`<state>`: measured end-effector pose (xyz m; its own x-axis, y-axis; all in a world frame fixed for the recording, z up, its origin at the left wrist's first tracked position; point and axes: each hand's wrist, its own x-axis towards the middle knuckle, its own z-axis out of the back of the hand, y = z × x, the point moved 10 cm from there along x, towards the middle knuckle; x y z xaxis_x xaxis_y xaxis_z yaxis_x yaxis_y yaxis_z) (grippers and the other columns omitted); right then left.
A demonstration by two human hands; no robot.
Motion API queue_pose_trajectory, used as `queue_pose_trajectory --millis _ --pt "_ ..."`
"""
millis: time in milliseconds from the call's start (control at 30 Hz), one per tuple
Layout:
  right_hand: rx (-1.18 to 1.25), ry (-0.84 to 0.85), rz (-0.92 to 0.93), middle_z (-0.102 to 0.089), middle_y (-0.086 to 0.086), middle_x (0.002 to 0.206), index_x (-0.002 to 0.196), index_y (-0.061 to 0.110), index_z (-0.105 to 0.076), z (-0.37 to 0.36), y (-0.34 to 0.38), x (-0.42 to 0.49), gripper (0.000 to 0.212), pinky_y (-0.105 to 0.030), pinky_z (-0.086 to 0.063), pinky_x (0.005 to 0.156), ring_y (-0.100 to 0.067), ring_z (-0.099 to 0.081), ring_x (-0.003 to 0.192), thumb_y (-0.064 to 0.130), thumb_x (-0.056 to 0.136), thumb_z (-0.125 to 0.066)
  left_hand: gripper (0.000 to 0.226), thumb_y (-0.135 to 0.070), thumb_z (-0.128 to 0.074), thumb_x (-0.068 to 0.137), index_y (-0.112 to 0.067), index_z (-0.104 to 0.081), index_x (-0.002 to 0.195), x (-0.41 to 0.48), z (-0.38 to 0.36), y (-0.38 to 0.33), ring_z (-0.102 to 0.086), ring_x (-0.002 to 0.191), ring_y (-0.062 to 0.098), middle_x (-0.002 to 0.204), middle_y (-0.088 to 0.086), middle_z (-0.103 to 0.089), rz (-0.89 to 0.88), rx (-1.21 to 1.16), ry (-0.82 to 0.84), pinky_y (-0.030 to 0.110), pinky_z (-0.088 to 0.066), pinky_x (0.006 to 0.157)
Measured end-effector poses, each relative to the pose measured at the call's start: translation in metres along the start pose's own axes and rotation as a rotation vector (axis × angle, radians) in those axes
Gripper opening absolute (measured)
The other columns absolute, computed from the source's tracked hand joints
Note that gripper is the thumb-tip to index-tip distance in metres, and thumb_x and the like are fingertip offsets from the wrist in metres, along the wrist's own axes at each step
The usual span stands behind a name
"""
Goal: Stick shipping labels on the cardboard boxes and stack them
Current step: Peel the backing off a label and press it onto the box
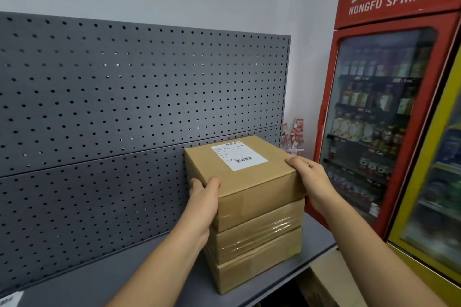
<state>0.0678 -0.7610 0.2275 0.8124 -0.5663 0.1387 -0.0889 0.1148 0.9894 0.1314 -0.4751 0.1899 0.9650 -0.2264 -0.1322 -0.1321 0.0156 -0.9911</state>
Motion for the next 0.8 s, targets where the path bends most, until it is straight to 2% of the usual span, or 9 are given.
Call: queue_pose_trajectory --millis 100,200,267,367,467,533,667,733,800 --pt "0.015 -0.029 -0.013 -0.071 0.002 0.106 0.106 0.021 -0.079 0.000 -0.004 0.003 0.025 -0.034 -0.041 0.080 -0.015 -0.059 0.098 0.038 0.092 -0.067 0.098 -0.073 -0.045 0.077 -0.037 -0.012 0.162 -0.006 -0.004 -0.001 -0.044 0.142 0.024 0.162 -0.002 -0.037 -0.022 0.029 -0.018 0.051 -0.037 0.119" --pt "0.025 -0.043 -0.007 -0.070 -0.002 0.104 0.100 0.021 -0.079 0.002 -0.009 0.004 0.023 -0.037 -0.040 0.079 -0.018 -0.058 0.096 0.039 0.091 -0.067 0.088 -0.062 -0.043 0.099 -0.027 0.004 0.165 -0.008 -0.007 0.002 -0.028 0.153 0.020 0.170 -0.003 -0.021 -0.057 0.000 -0.040 0.044 -0.025 0.126" --pt "0.018 -0.045 -0.009 -0.071 -0.001 0.105 0.101 0.022 -0.079 0.003 -0.011 0.004 0.025 -0.037 -0.041 0.080 -0.018 -0.059 0.098 0.041 0.091 -0.067 0.084 -0.057 -0.041 0.103 -0.025 0.006 0.165 -0.005 -0.008 0.005 -0.025 0.154 0.018 0.171 -0.005 -0.018 -0.062 0.006 -0.022 0.041 -0.023 0.126" --pt "0.044 -0.060 0.000 -0.071 0.004 0.104 0.105 0.024 -0.078 0.004 -0.011 0.003 0.025 -0.036 -0.043 0.082 -0.017 -0.060 0.099 0.041 0.092 -0.066 0.086 -0.063 -0.043 0.098 -0.029 0.000 0.165 0.001 -0.005 0.005 -0.031 0.151 0.019 0.169 -0.007 -0.024 -0.071 0.007 -0.013 0.043 -0.026 0.125" --pt "0.047 -0.132 0.065 -0.069 0.007 0.102 0.104 0.025 -0.075 0.006 -0.009 0.000 0.026 -0.035 -0.043 0.082 -0.013 -0.059 0.097 0.045 0.097 -0.060 0.093 -0.074 -0.054 0.077 -0.035 -0.028 0.158 0.004 0.003 0.003 -0.051 0.136 0.020 0.154 -0.005 -0.048 -0.056 0.004 -0.019 0.047 -0.040 0.118" --pt "0.044 -0.168 0.109 -0.067 0.007 0.100 0.105 0.022 -0.074 0.007 -0.007 -0.005 0.033 -0.034 -0.041 0.083 -0.010 -0.058 0.094 0.048 0.101 -0.054 0.083 -0.069 -0.059 0.080 -0.030 -0.040 0.151 0.002 0.007 0.000 -0.059 0.125 0.019 0.141 -0.003 -0.059 -0.062 0.005 -0.016 0.046 -0.045 0.112" --pt "0.042 -0.200 0.146 -0.064 0.004 0.102 0.103 0.019 -0.068 0.014 0.007 -0.012 0.033 -0.032 -0.042 0.085 -0.007 -0.056 0.094 0.044 0.104 -0.047 0.069 -0.063 -0.046 0.099 -0.027 -0.033 0.156 -0.004 0.022 -0.009 -0.050 0.133 0.018 0.148 -0.007 -0.051 -0.113 0.121 -0.083 0.037 -0.038 0.111" --pt "-0.038 -0.235 0.222 -0.063 0.002 0.113 0.115 0.020 -0.065 0.021 0.022 -0.017 0.024 -0.030 -0.045 0.090 -0.001 -0.055 0.097 0.036 0.105 -0.050 0.062 -0.057 -0.040 0.104 -0.027 -0.031 0.157 -0.011 0.036 -0.022 -0.051 0.130 0.014 0.145 -0.012 -0.051 -0.202 0.221 -0.123 0.034 -0.036 0.111" --pt "-0.141 -0.276 0.305 -0.061 0.000 0.124 0.125 0.019 -0.063 0.027 0.035 -0.025 0.025 -0.034 -0.046 0.101 -0.009 -0.058 0.107 0.028 0.103 -0.054 0.057 -0.056 -0.040 0.104 -0.029 -0.035 0.154 -0.016 0.051 -0.032 -0.059 0.125 0.014 0.140 -0.011 -0.059 -0.279 0.338 -0.147 0.040 -0.041 0.113"
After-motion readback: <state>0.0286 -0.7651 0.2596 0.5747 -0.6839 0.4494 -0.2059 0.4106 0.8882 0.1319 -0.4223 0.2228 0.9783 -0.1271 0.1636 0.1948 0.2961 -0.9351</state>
